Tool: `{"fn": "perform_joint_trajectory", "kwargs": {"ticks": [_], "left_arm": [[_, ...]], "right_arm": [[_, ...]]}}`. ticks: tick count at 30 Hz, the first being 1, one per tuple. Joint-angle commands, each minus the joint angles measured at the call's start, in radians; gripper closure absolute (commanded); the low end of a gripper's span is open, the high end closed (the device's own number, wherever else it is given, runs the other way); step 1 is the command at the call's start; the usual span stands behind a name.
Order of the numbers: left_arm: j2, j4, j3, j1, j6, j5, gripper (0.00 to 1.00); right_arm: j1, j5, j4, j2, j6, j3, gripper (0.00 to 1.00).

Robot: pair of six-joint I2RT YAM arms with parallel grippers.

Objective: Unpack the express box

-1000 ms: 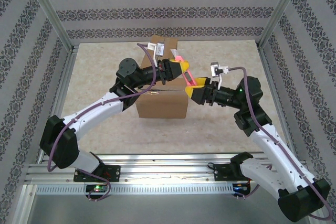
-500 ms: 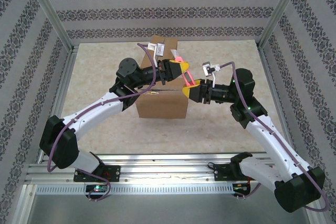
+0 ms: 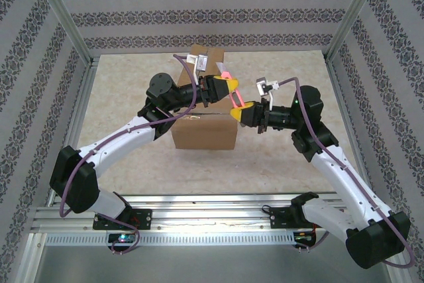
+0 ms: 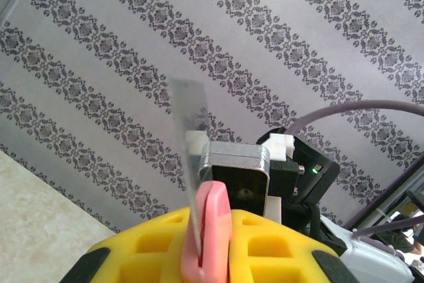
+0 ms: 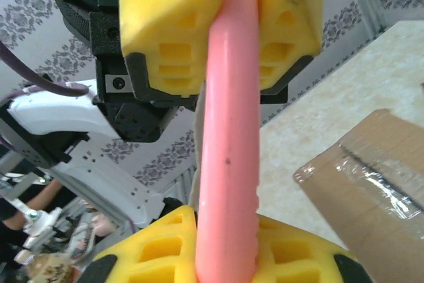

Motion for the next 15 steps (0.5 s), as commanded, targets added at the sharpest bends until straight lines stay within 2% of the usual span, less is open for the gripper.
{"fn": "perform_joint_trajectory", "kwargs": {"ticks": [1, 2, 3, 4, 5, 6, 7, 8, 11, 15], "left_arm": [[-0.01, -0.005, 0.008, -0.012, 0.042, 0.001, 1.0], [-0.01, -0.016, 0.008, -0.011, 0.047, -0.001, 1.0], [-0.016, -0.031, 0.007, -0.01, 0.057, -0.003, 0.91], [-0.022, -0.048, 0.005, -0.01, 0.067, -0.007, 0.76], [-0.035, -0.078, 0.003, -0.009, 0.086, -0.014, 0.62], [-0.052, -0.12, 0.001, -0.006, 0.109, -0.025, 0.44], [-0.071, -0.171, 0.001, -0.004, 0.137, -0.041, 0.13], [-0.099, -0.248, 0.002, 0.0, 0.175, -0.069, 0.0], [-0.19, -0.514, 0.018, 0.012, 0.293, -0.193, 0.0], [-0.275, -0.958, 0.102, 0.034, 0.375, -0.471, 0.0]], "right_arm": [[-0.01, 0.043, 0.04, -0.011, 0.002, 0.033, 1.0], [-0.011, 0.052, 0.041, -0.014, 0.006, 0.032, 1.0], [-0.011, 0.064, 0.04, -0.018, 0.01, 0.03, 1.0], [-0.011, 0.078, 0.034, -0.02, 0.013, 0.029, 1.0], [-0.012, 0.092, 0.025, -0.024, 0.018, 0.028, 1.0], [-0.014, 0.104, 0.015, -0.028, 0.022, 0.026, 1.0], [-0.016, 0.117, 0.006, -0.034, 0.028, 0.024, 1.0], [-0.02, 0.134, -0.015, -0.045, 0.033, 0.02, 1.0], [-0.044, 0.154, -0.1, -0.07, 0.031, 0.019, 1.0], [-0.085, 0.17, -0.383, -0.089, -0.051, 0.085, 1.0]]}}
